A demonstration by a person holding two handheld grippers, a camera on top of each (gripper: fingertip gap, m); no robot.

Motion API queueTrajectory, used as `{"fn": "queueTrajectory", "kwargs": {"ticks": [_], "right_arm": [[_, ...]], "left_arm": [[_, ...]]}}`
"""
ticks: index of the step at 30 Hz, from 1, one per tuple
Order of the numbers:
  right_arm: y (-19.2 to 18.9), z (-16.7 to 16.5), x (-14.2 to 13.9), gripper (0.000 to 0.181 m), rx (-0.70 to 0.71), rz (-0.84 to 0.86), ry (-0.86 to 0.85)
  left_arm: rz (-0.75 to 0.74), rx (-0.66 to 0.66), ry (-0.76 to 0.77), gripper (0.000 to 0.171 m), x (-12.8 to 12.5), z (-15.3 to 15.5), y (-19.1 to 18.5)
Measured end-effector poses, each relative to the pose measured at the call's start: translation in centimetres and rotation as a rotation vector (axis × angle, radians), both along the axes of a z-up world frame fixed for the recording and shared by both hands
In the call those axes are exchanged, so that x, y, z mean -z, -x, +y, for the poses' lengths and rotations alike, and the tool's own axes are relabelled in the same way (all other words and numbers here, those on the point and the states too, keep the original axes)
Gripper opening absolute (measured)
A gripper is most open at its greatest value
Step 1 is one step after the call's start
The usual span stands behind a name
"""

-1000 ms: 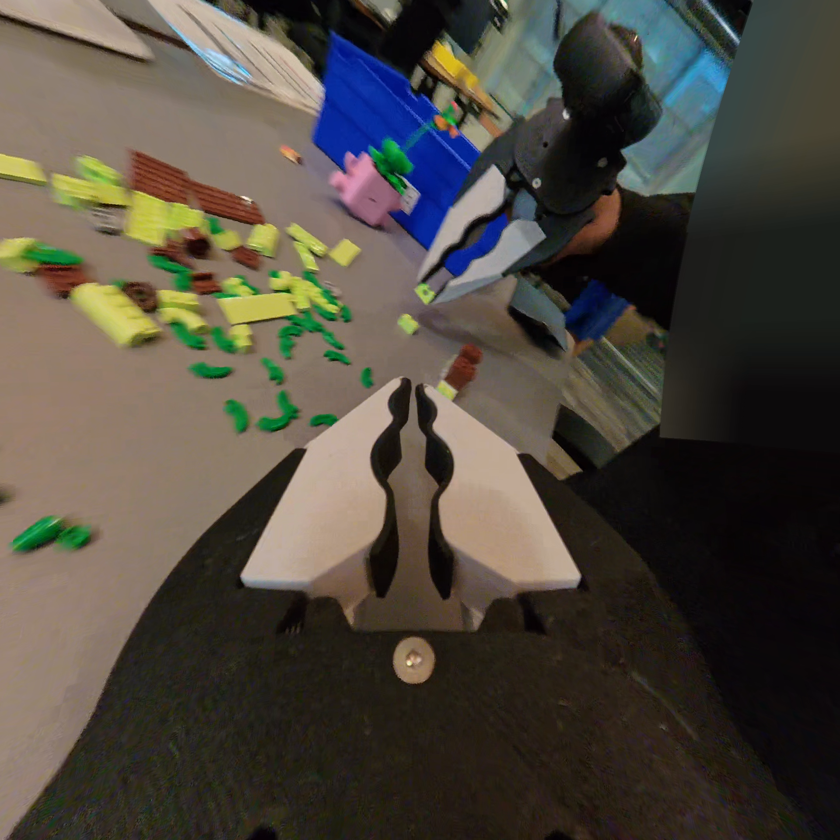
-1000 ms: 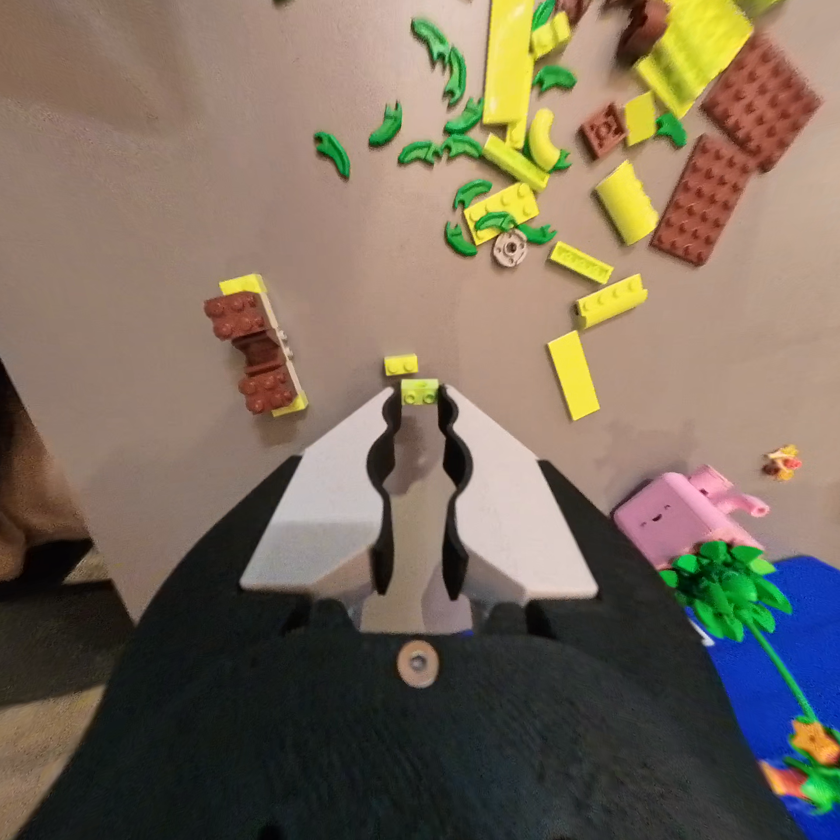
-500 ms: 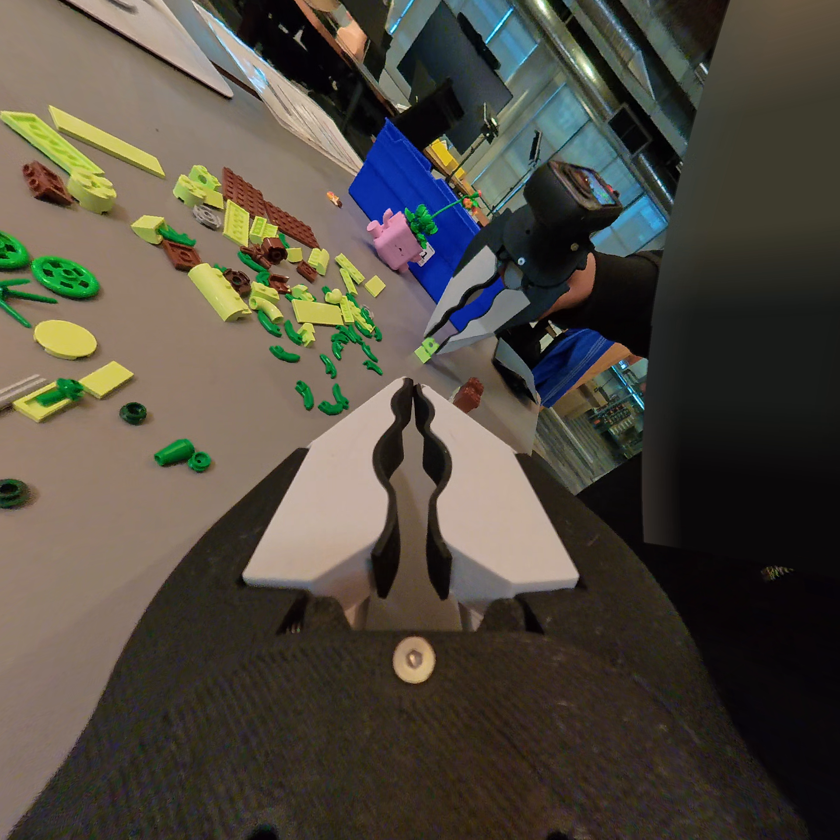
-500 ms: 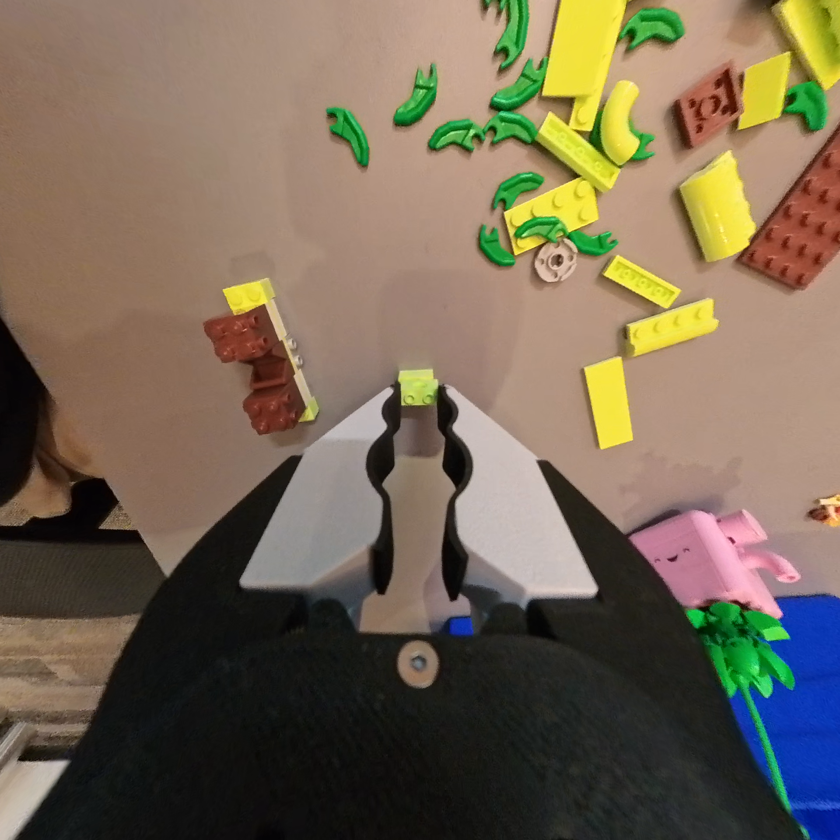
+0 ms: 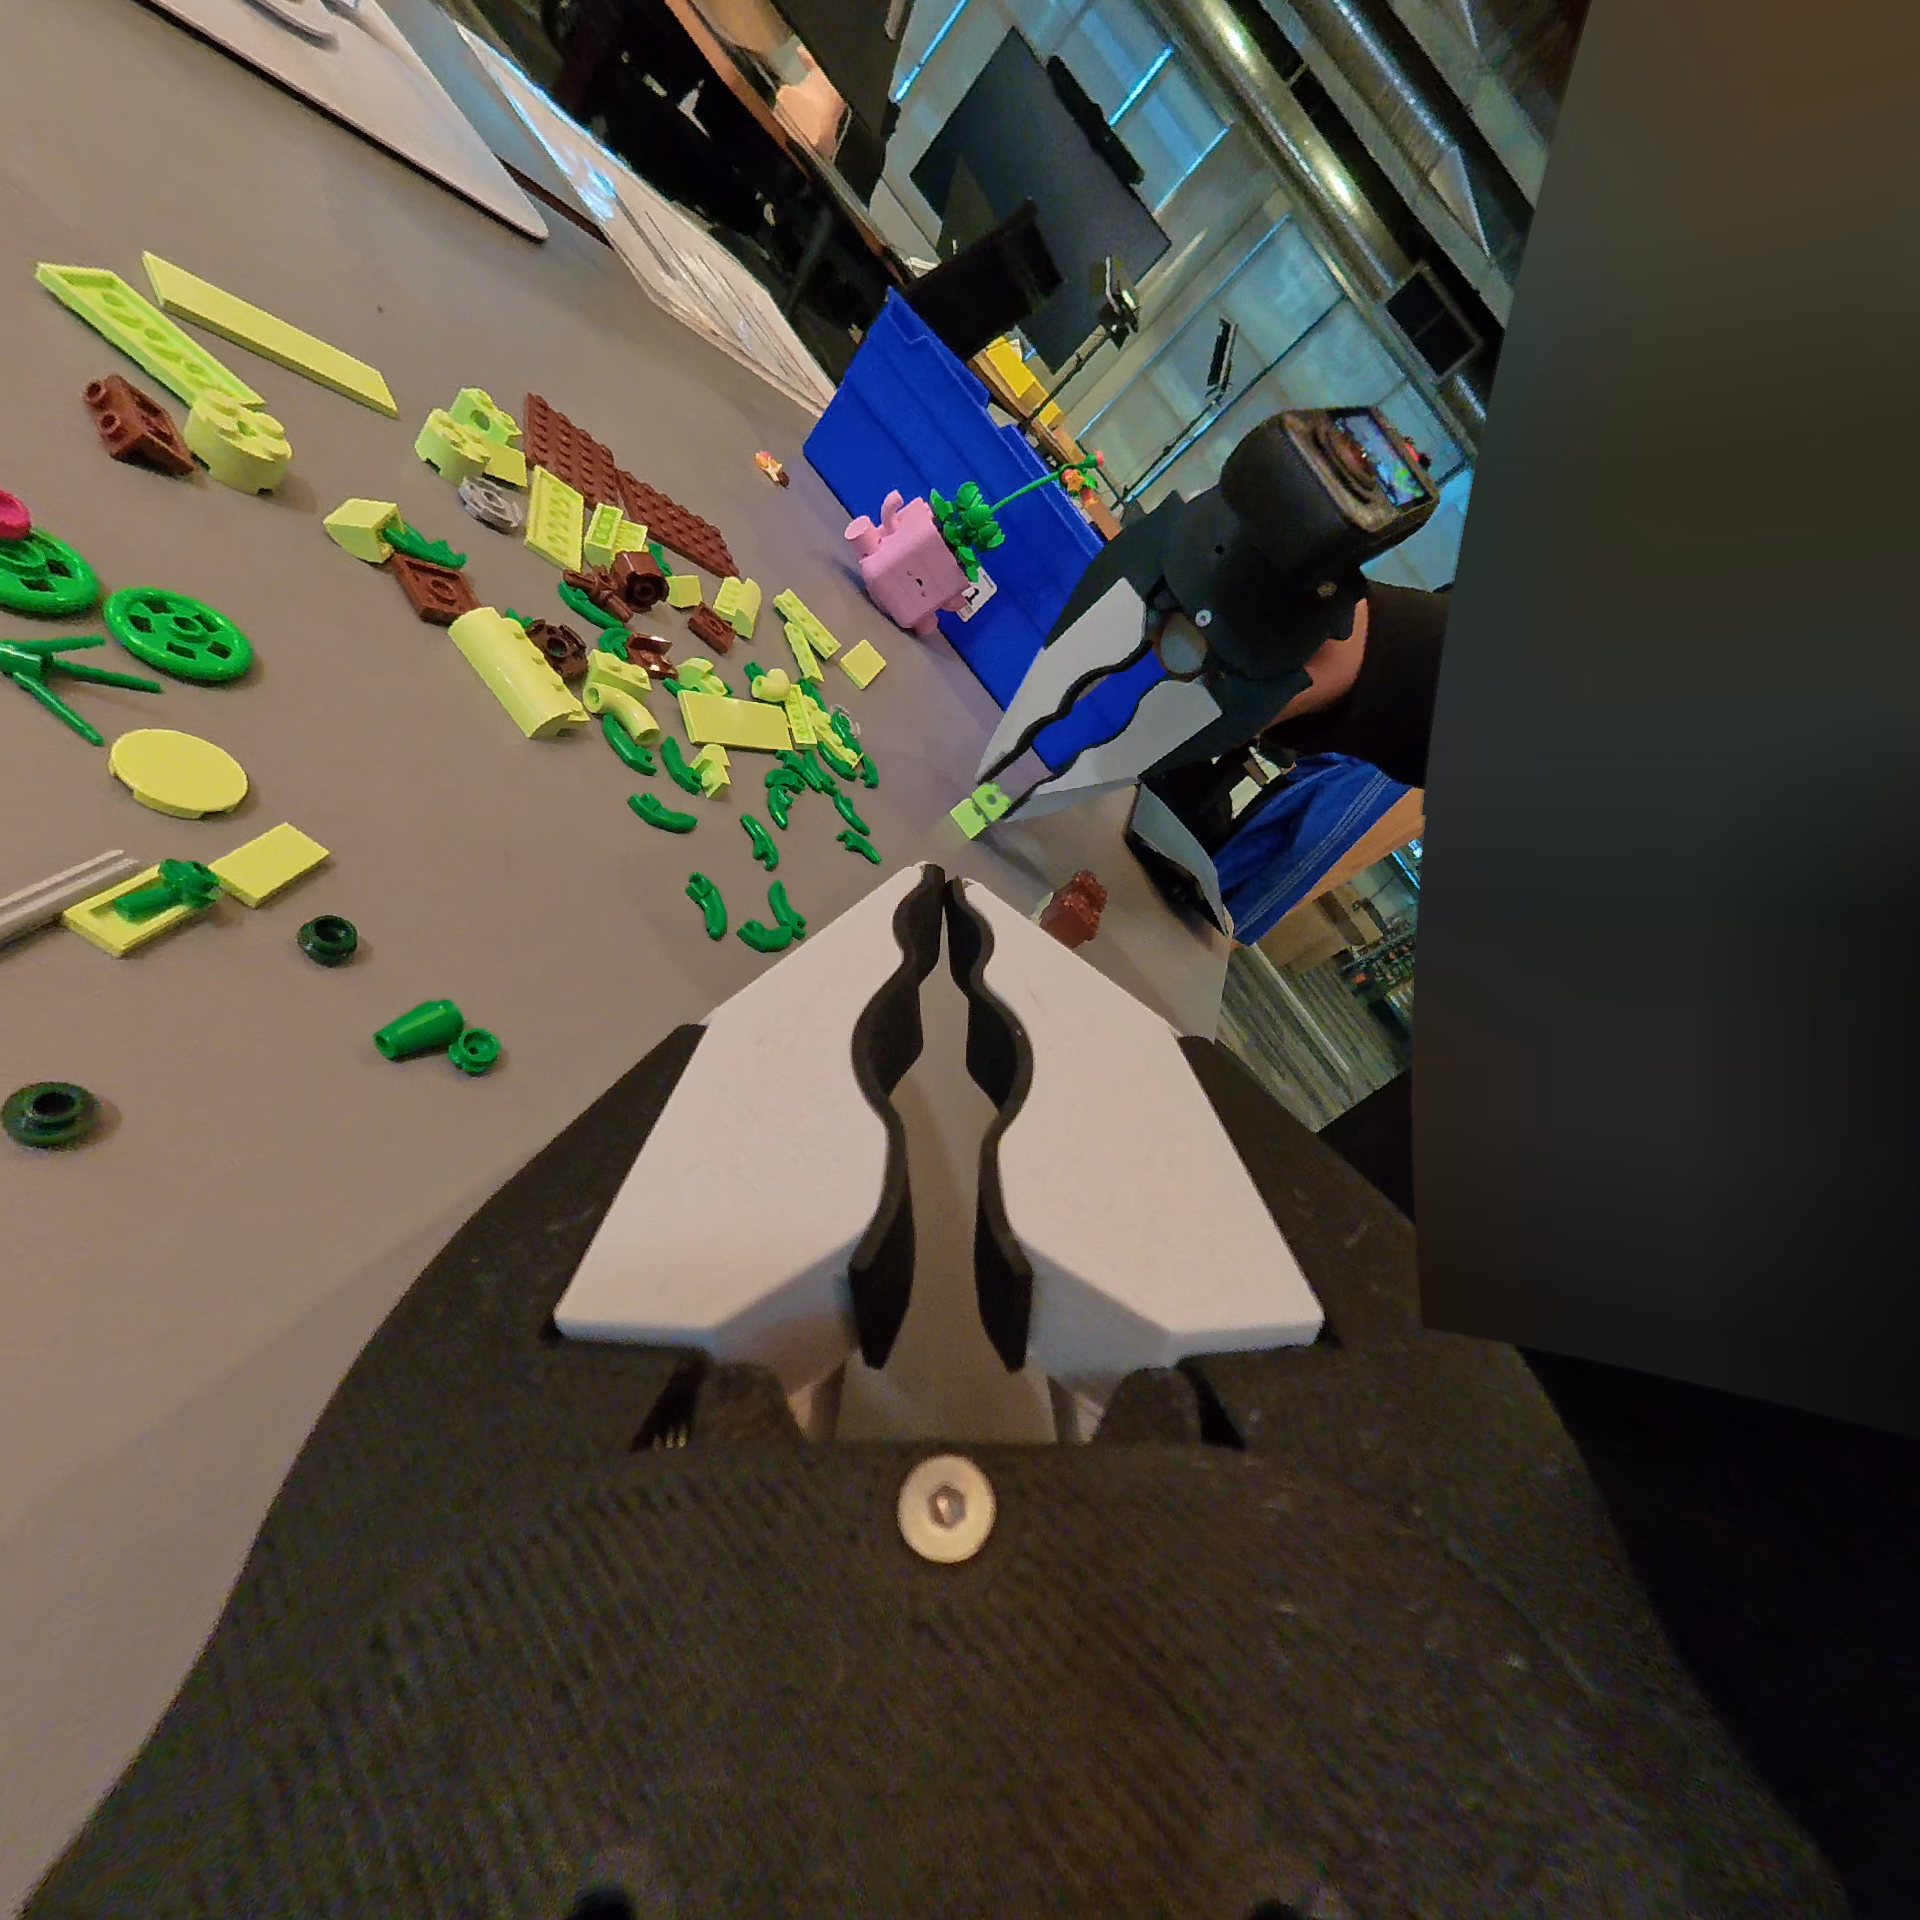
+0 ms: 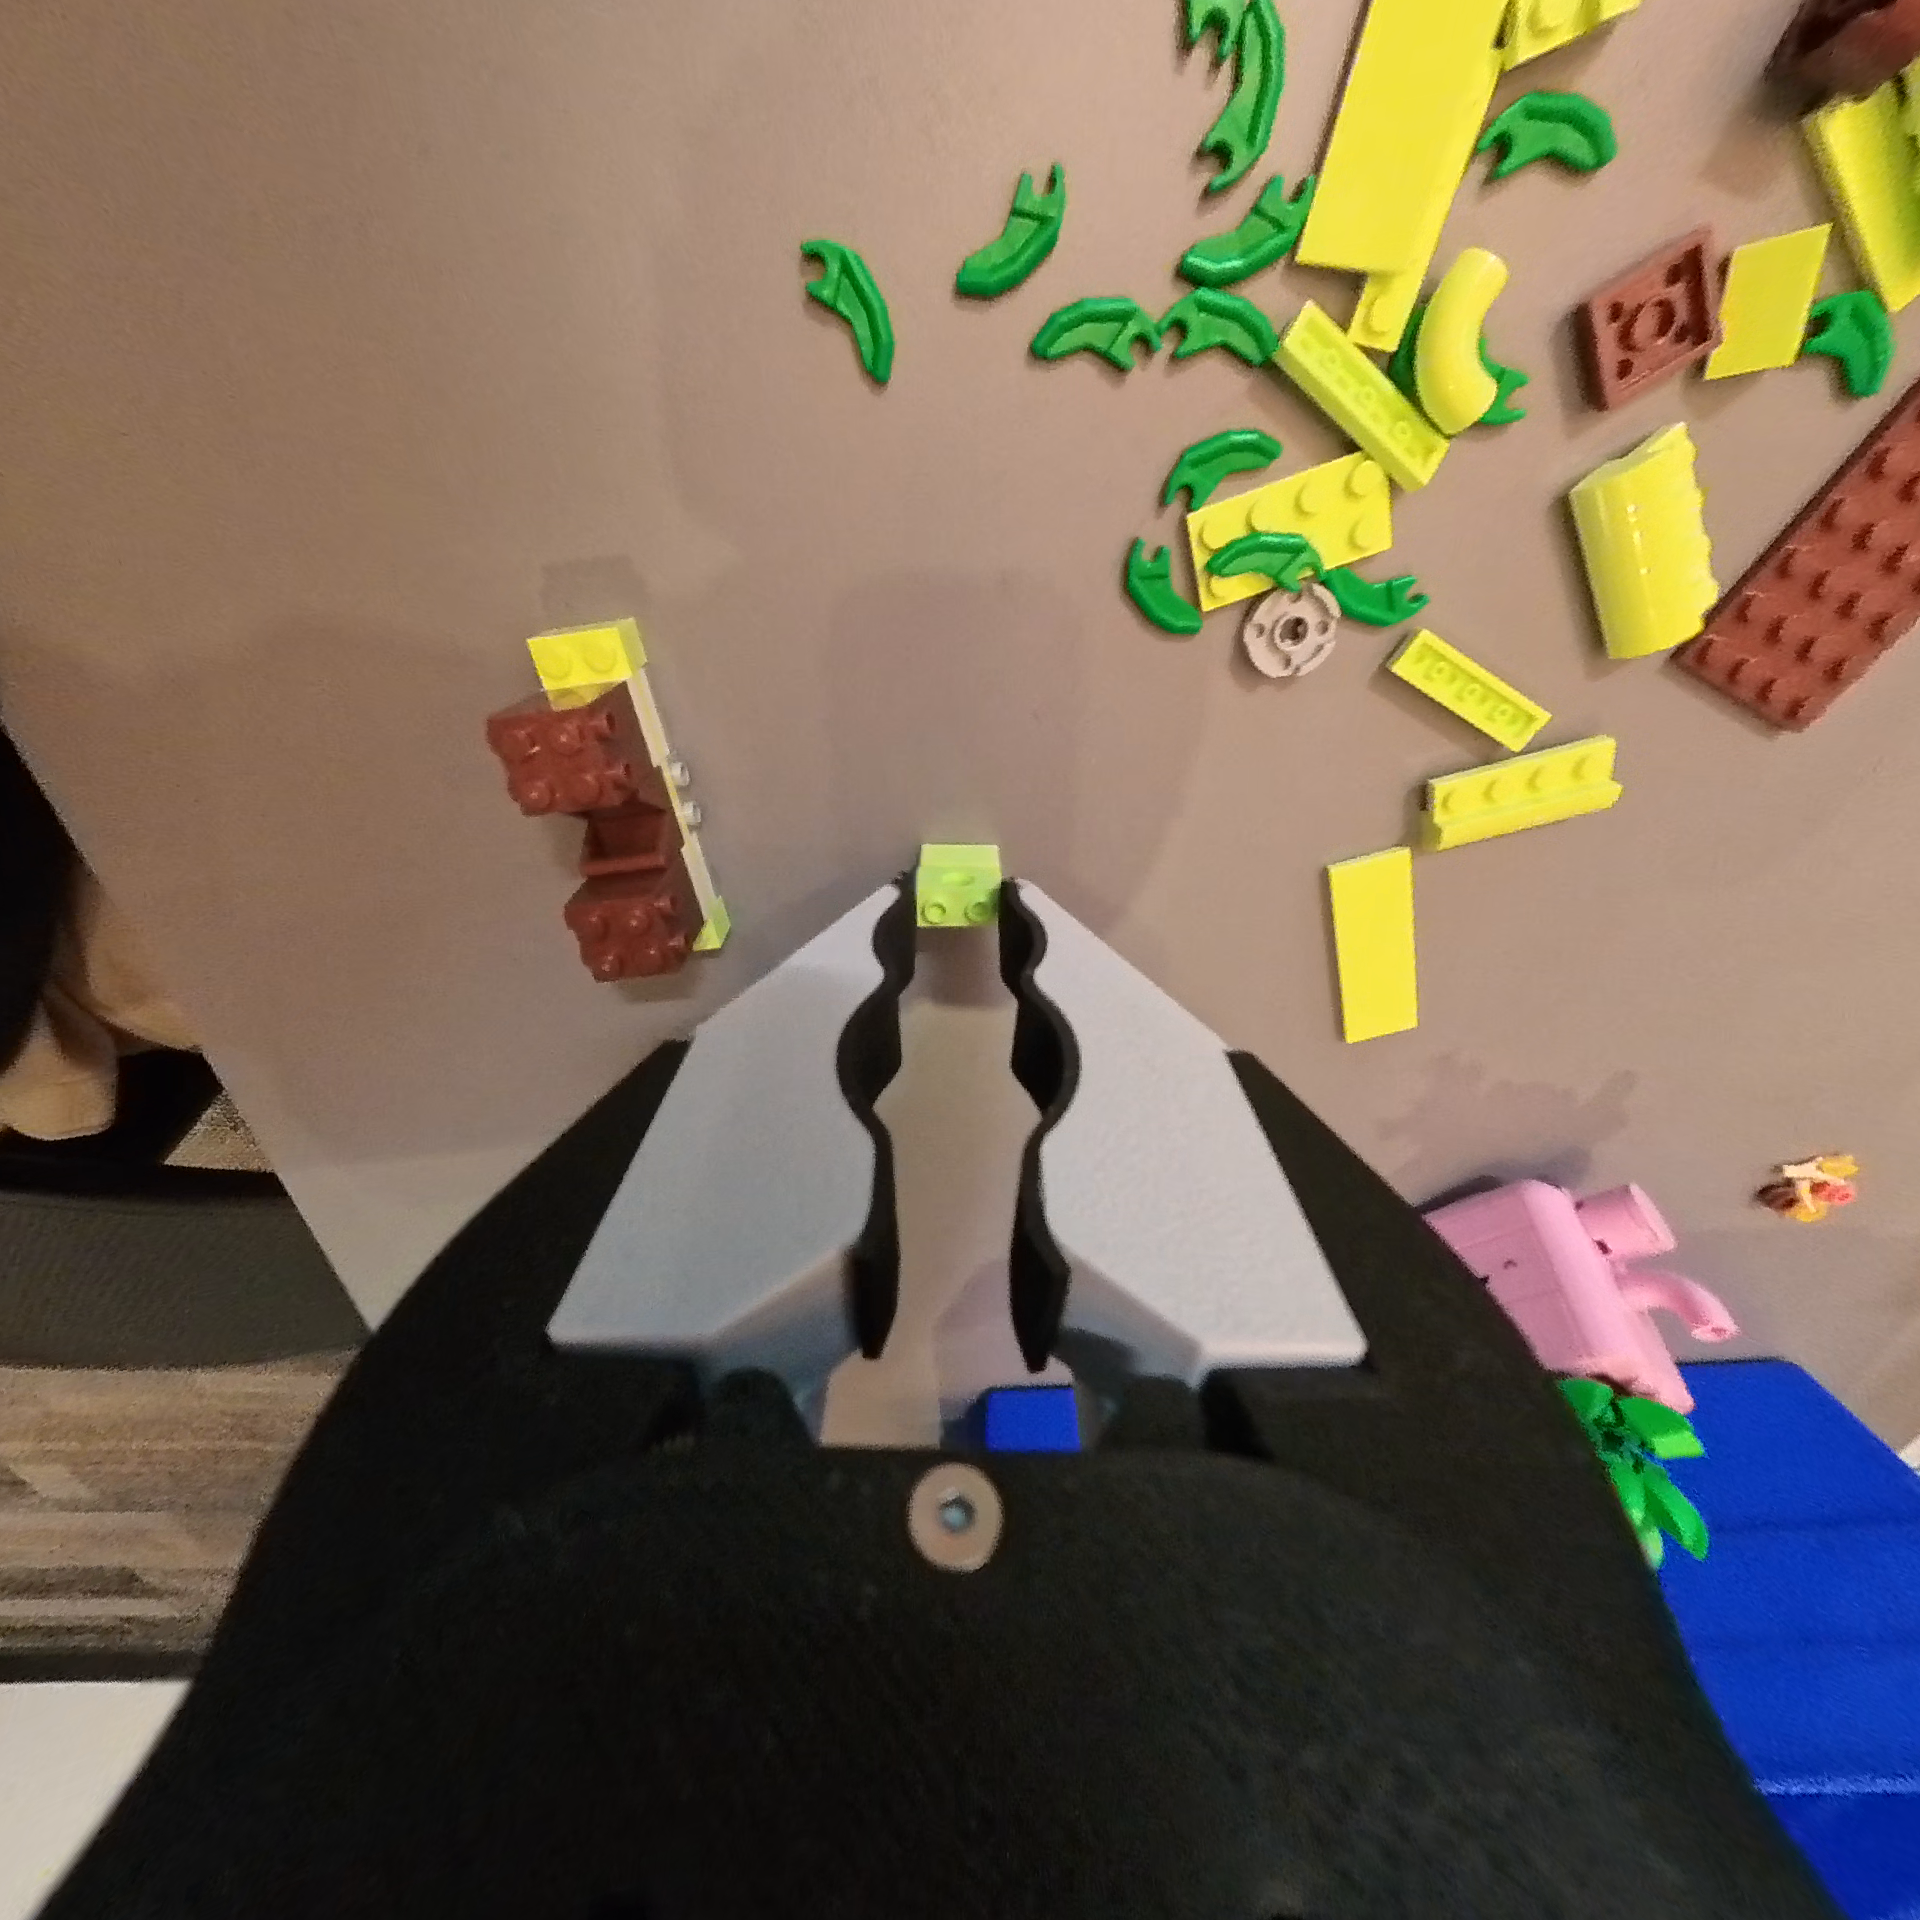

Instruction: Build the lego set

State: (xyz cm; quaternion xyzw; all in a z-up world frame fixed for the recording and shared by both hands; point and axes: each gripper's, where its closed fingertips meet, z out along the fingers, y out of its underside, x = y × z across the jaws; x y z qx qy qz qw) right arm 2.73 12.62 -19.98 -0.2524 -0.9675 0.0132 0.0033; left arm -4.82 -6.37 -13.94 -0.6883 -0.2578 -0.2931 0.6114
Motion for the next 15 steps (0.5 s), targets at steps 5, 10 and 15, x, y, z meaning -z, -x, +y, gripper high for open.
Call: {"fn": "queueTrajectory", "kwargs": {"ticks": [5,10,15], "right_arm": [[-0.01,0.09,0.27,0.014,0.009,-0.011,0.004],[0.0,0.05,0.29,0.014,0.003,-0.009,0.014],[-0.06,0.03,0.31,0.014,-0.062,-0.014,0.033]], "left_arm": [[-0.001,-0.001,0.003,0.0,0.07,0.03,0.02],[-0.005,0.002,0.005,0.0,0.2,0.09,0.01],[-0.008,0.001,0.005,0.0,0.21,0.06,0.05]]}}
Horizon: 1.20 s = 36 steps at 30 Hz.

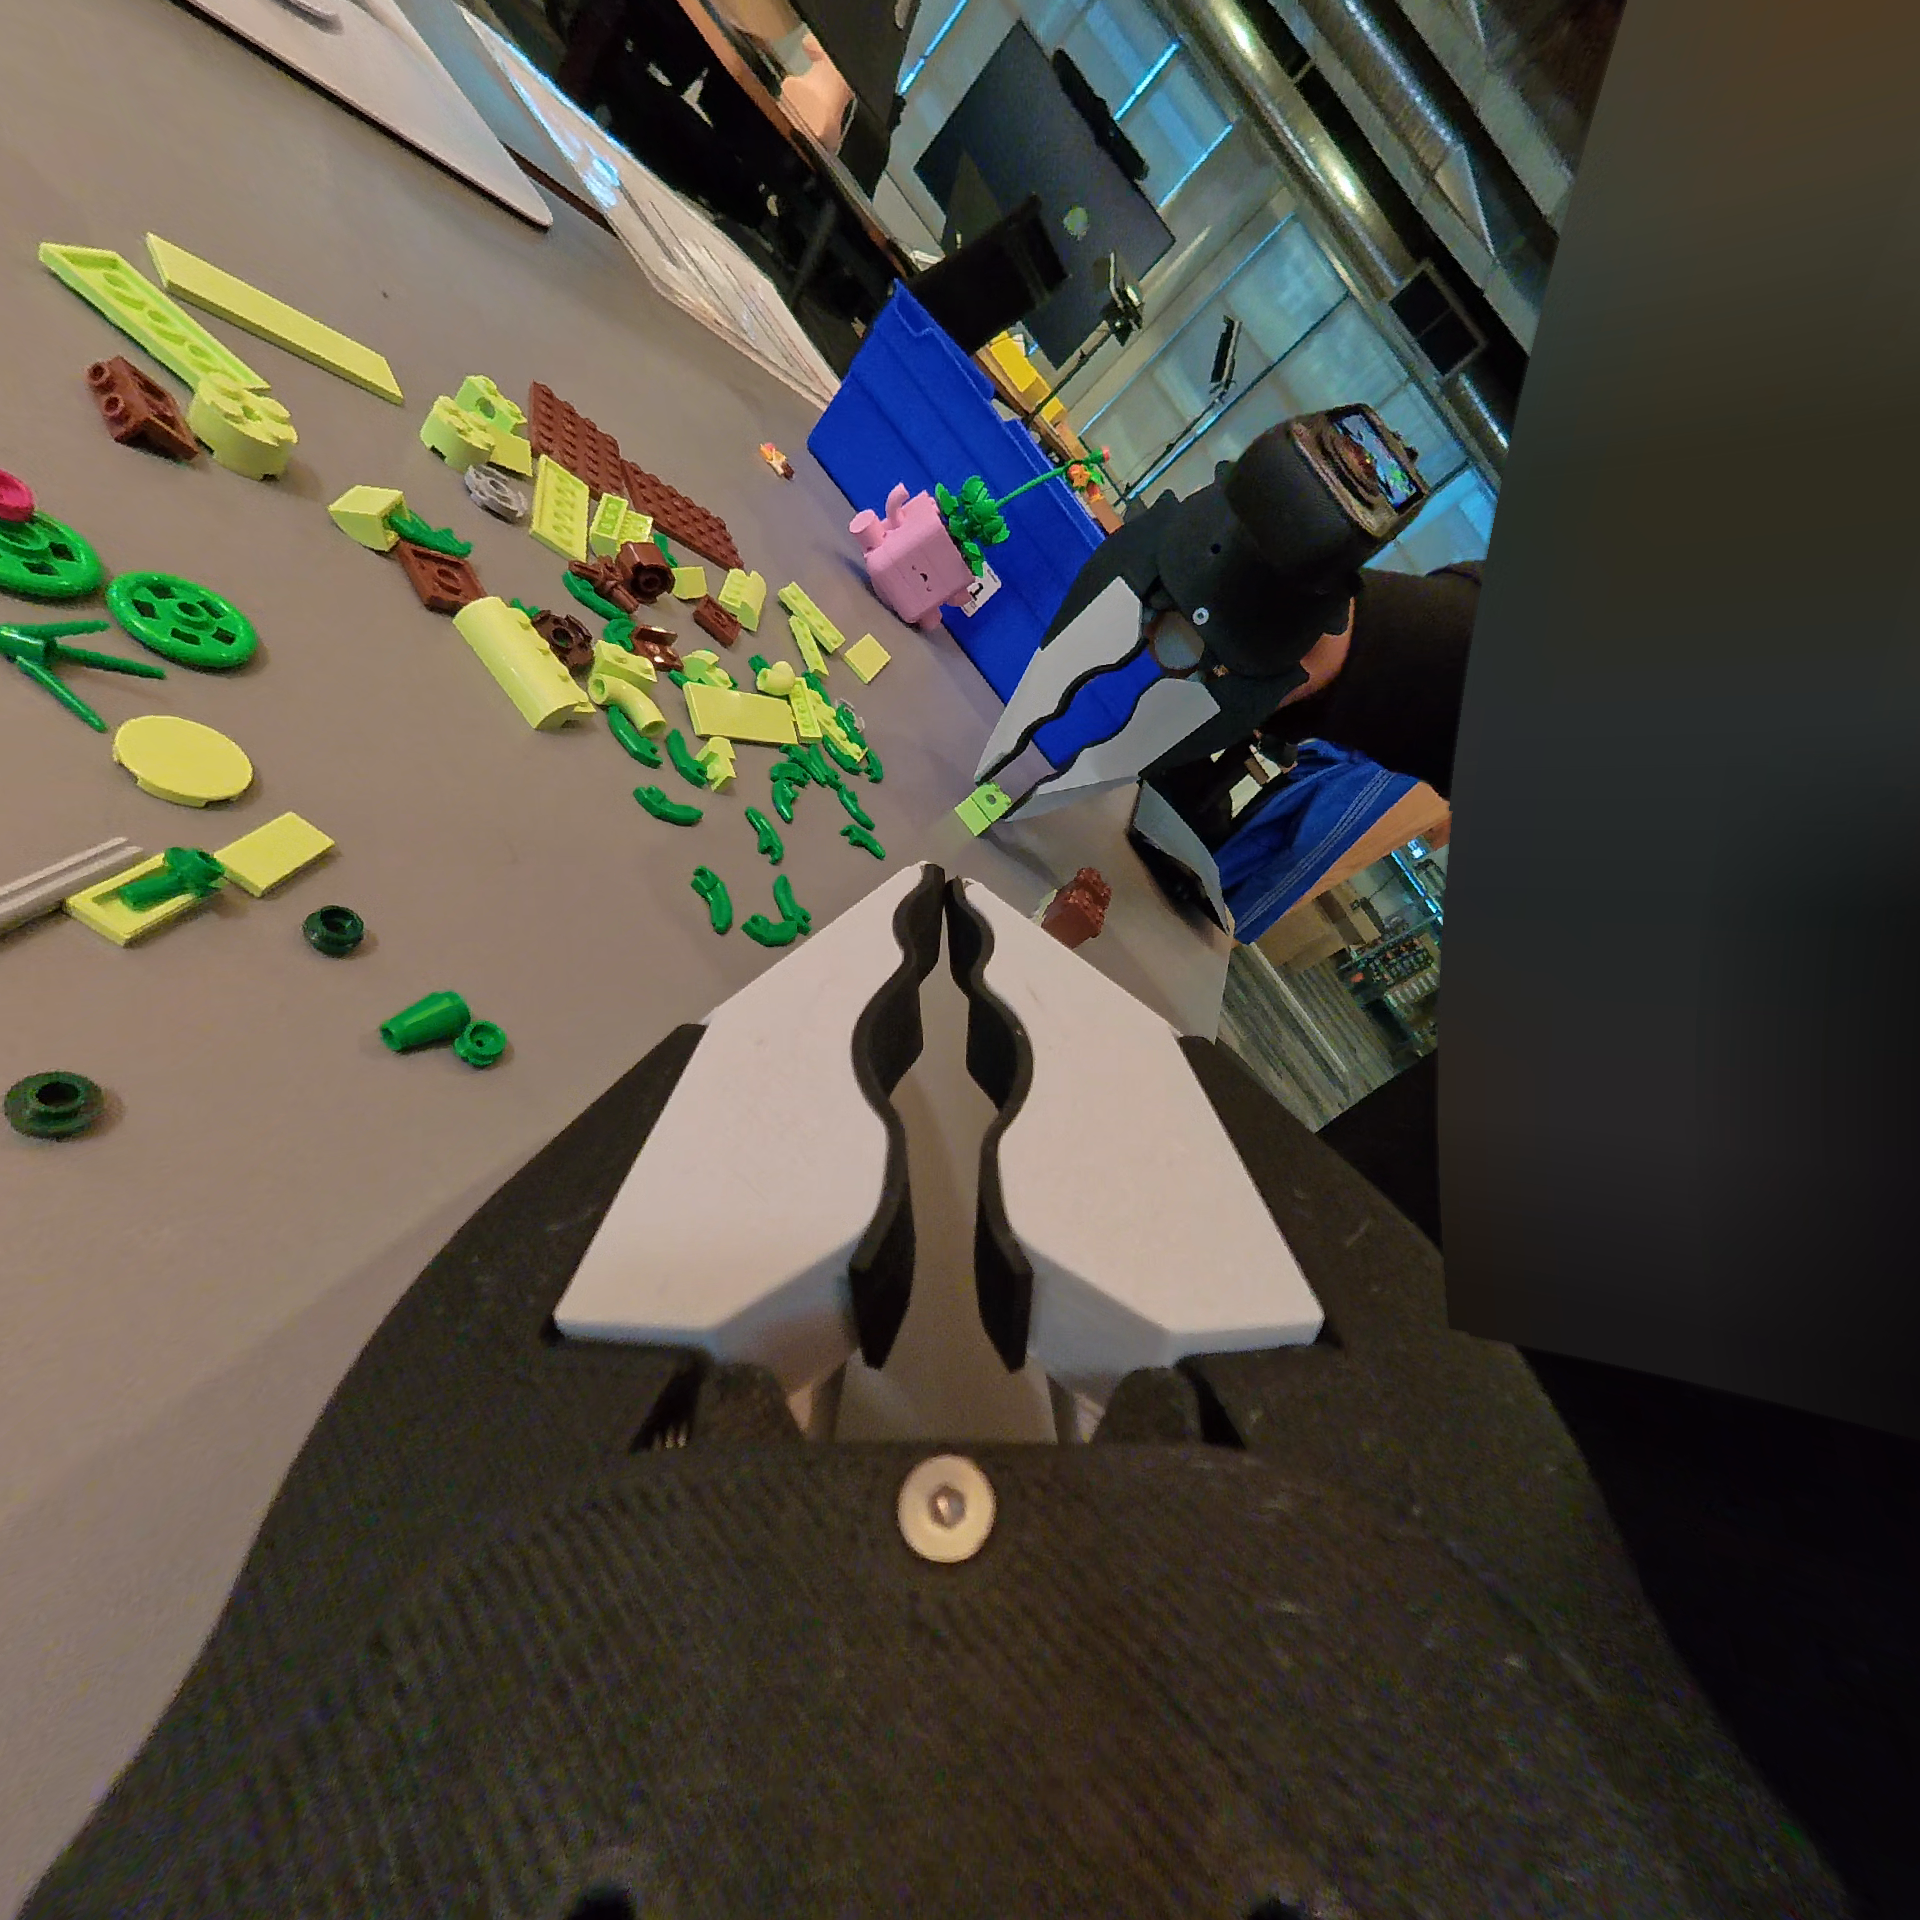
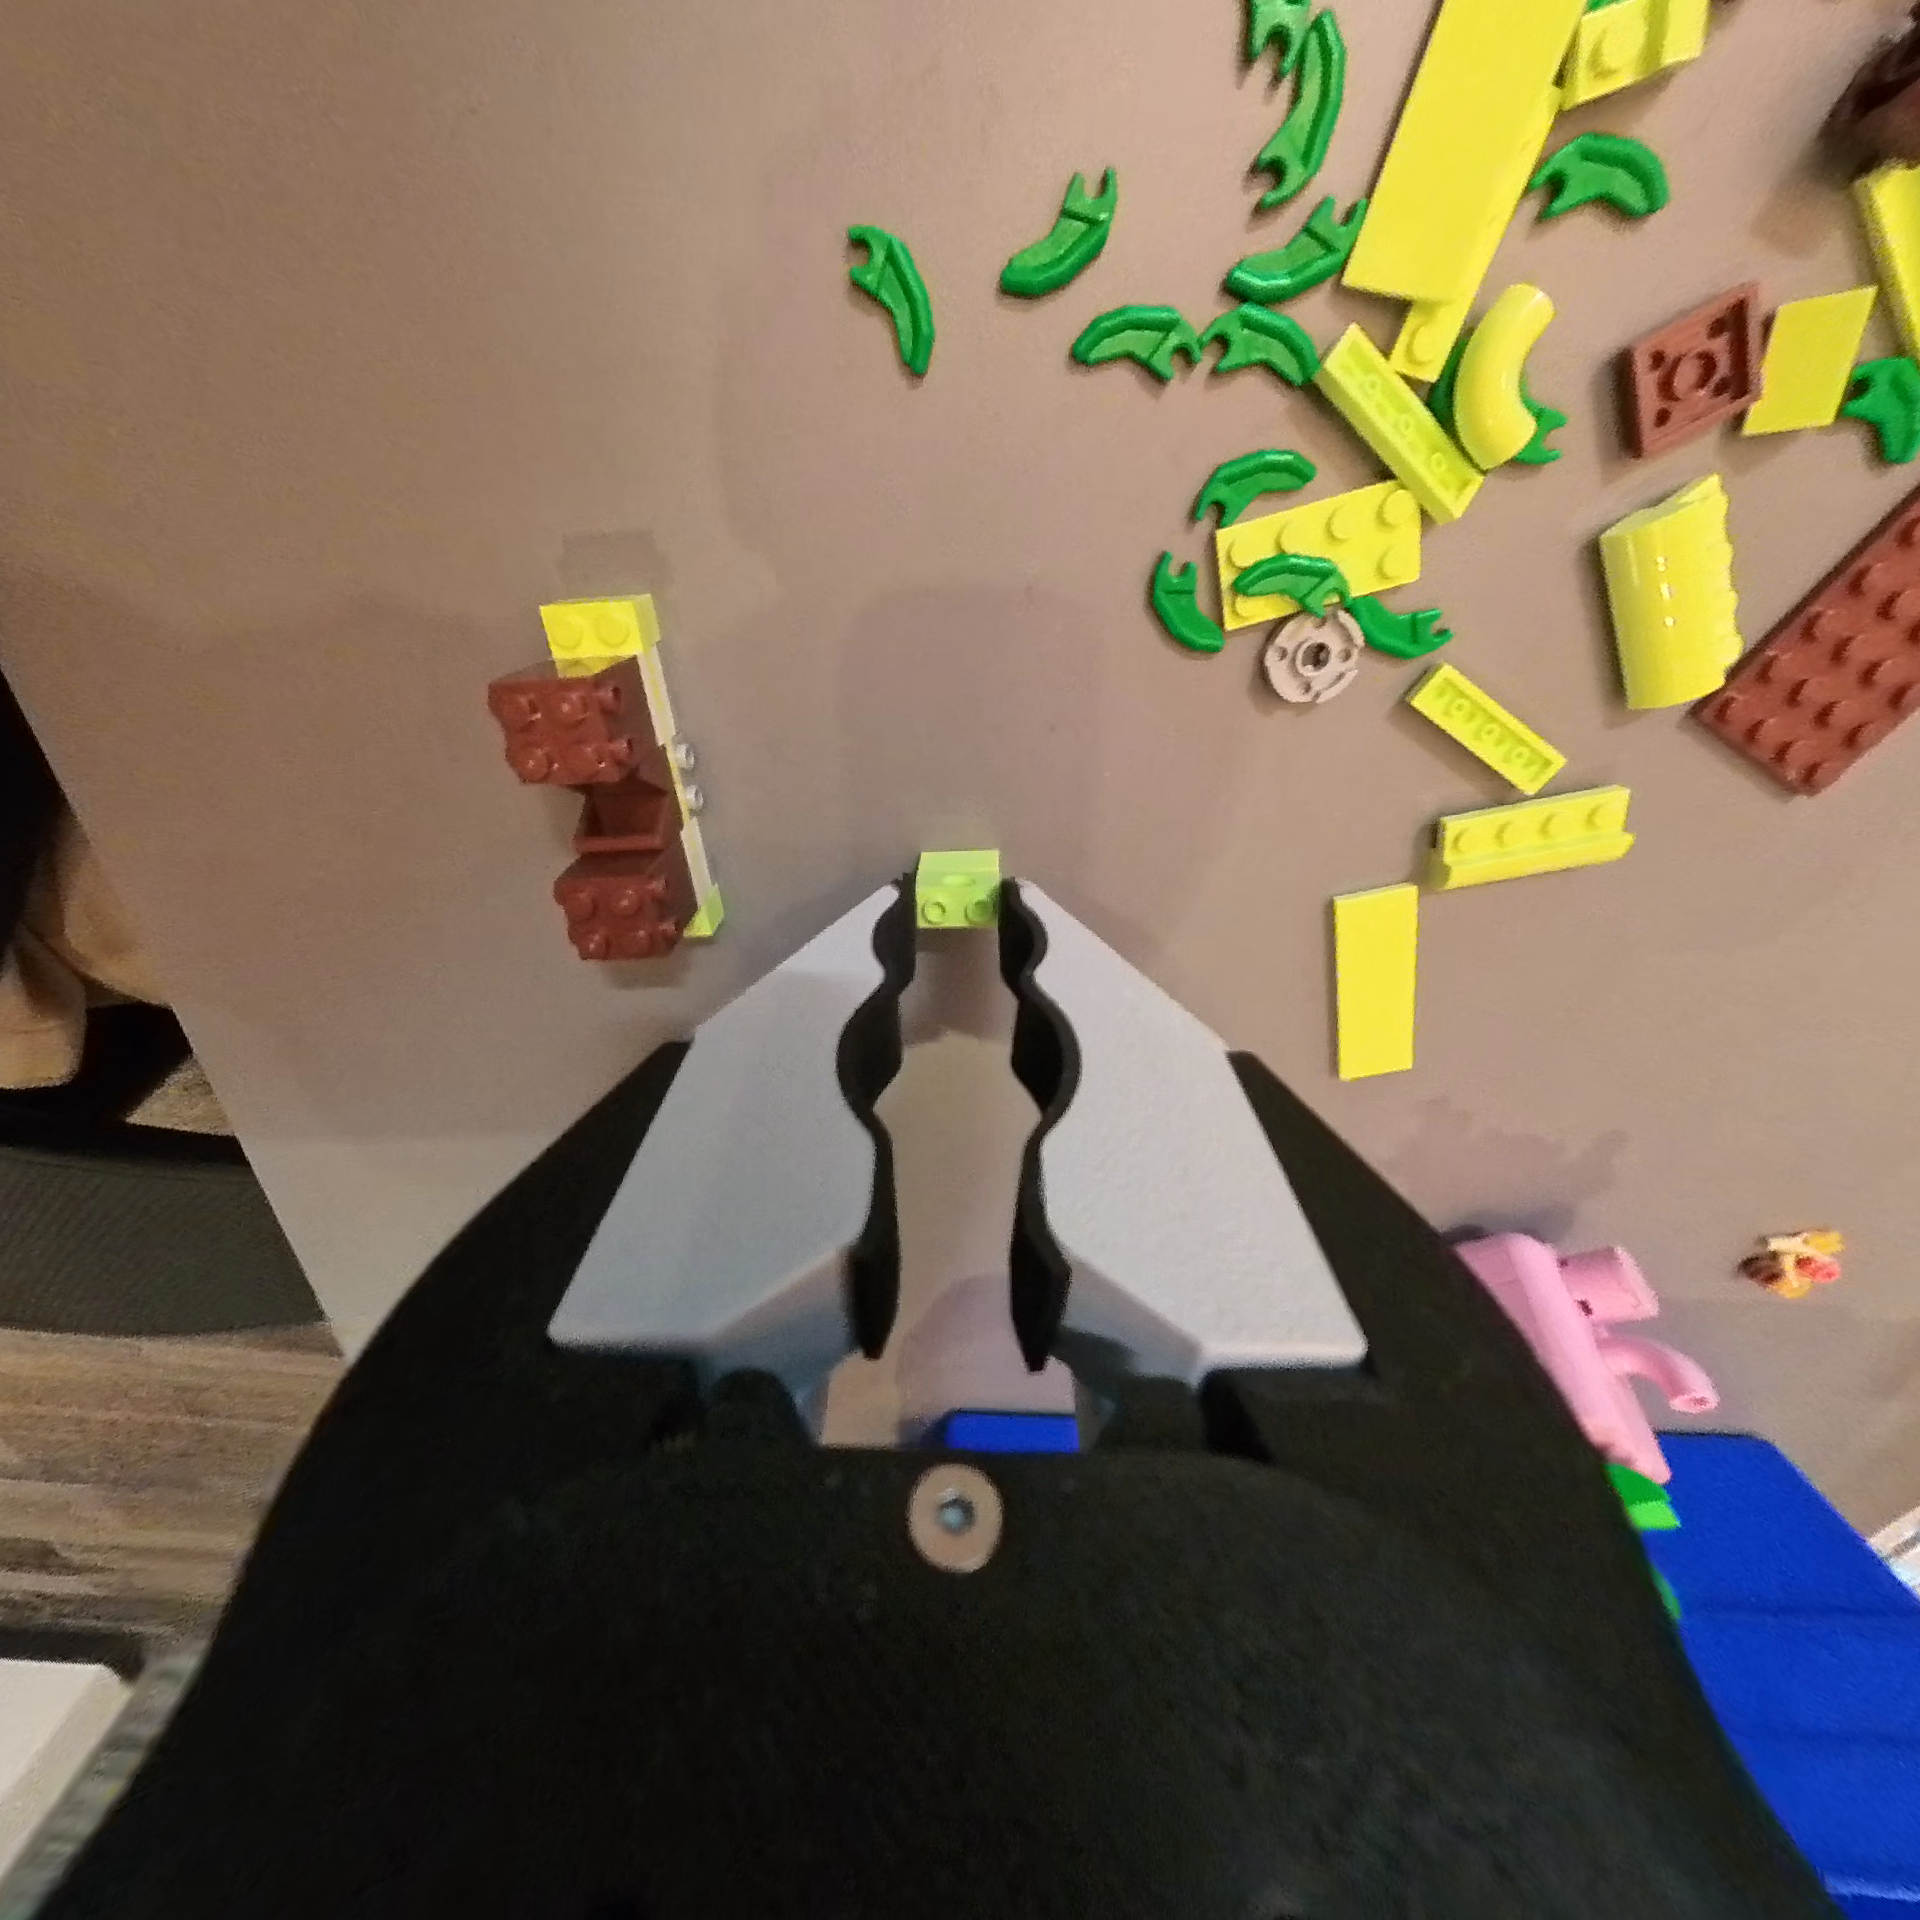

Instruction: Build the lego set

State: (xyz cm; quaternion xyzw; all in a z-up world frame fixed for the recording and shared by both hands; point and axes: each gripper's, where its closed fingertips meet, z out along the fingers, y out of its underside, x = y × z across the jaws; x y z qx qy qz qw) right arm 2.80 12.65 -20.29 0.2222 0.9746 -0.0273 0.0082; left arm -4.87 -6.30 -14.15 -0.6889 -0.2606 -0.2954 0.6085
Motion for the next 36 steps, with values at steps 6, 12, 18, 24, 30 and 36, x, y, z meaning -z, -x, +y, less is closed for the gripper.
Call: {"fn": "queueTrajectory", "kwargs": {"ticks": [6,12,18,24,30,36], "right_arm": [[-0.15,-0.04,-0.13,0.013,-0.066,-0.03,0.058],[0.25,-0.18,-0.83,0.014,-0.083,0.005,0.05],[-0.33,0.31,-0.08,0.013,-0.189,0.034,-0.007],[-0.25,0.12,-0.26,0.013,-0.199,0.039,0.006],[-0.24,0.08,-0.1,0.014,-0.22,0.035,0.001],[-0.18,-0.02,-0.05,0.014,-0.222,0.027,0.009]], "left_arm": [[-0.003,-0.001,-0.002,0.0,0.0,-0.05,0.07],[-0.011,0.0,0.0,0.0,0.14,-0.01,0.11],[-0.011,0.001,0.001,0.0,0.17,-0.01,0.08],[-0.014,0.002,0.003,0.0,0.23,0.03,0.06],[-0.017,0.003,0.003,0.0,0.26,0.02,0.06],[-0.021,0.004,0.003,0.0,0.28,0.03,0.08]]}}
